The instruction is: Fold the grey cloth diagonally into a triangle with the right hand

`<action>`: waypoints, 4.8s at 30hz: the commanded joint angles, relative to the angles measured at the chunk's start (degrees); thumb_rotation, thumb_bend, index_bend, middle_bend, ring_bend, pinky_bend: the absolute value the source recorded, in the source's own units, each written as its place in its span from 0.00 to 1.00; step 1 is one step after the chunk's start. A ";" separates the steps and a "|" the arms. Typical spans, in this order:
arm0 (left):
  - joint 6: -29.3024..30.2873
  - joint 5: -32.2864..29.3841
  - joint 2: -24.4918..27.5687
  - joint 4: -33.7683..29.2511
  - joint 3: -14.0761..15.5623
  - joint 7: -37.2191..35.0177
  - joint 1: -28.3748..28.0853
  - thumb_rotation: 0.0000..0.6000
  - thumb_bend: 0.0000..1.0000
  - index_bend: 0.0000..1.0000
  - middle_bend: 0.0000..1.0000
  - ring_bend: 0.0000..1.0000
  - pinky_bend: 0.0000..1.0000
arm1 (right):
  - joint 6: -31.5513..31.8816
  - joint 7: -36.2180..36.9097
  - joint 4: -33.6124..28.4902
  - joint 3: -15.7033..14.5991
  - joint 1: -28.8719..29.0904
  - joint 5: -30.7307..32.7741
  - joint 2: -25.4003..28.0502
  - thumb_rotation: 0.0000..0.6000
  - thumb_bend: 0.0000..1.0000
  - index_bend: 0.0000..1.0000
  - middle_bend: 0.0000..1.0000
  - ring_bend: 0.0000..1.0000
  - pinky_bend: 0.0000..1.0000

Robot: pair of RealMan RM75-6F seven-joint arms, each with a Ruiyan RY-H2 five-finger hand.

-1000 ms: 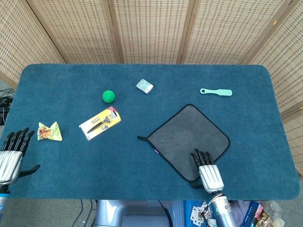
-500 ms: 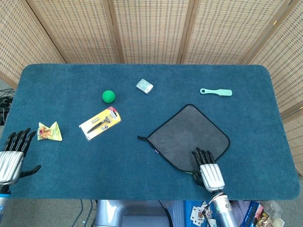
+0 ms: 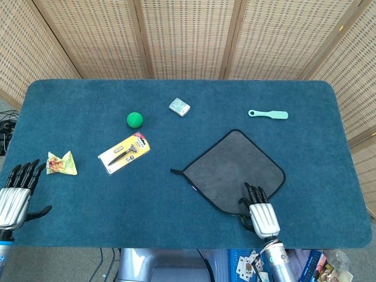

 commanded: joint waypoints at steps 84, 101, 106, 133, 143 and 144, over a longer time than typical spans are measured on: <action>-3.62 -4.24 -2.26 2.42 -1.62 1.41 -2.03 1.00 0.11 0.00 0.00 0.00 0.00 | -18.48 -4.71 15.17 17.11 23.73 12.82 -3.43 1.00 0.54 0.61 0.09 0.00 0.00; -3.11 -4.62 -2.24 2.93 -2.00 0.27 -2.08 1.00 0.11 0.00 0.00 0.00 0.00 | -21.95 -4.64 23.42 19.65 31.07 17.06 -6.16 1.00 0.54 0.61 0.10 0.00 0.00; -3.20 -4.80 -2.18 3.04 -2.03 0.05 -2.12 1.00 0.11 0.00 0.00 0.00 0.00 | -22.82 -4.49 26.51 20.18 32.75 18.48 -7.06 1.00 0.54 0.61 0.10 0.00 0.00; -3.68 -5.55 -2.31 3.28 -2.18 0.24 -2.43 1.00 0.11 0.00 0.00 0.00 0.00 | -26.07 -1.90 36.92 20.60 37.39 21.83 -9.73 1.00 0.54 0.61 0.11 0.00 0.00; -4.04 -5.74 -2.44 3.39 -2.16 0.42 -2.61 1.00 0.11 0.00 0.00 0.00 0.00 | -27.68 -1.75 40.45 20.95 38.90 22.75 -10.35 1.00 0.54 0.61 0.11 0.00 0.00; -4.12 -5.73 -2.48 3.40 -2.13 0.49 -2.65 1.00 0.11 0.00 0.00 0.00 0.00 | -27.89 -1.76 40.91 21.01 39.08 22.86 -10.40 1.00 0.54 0.61 0.11 0.00 0.00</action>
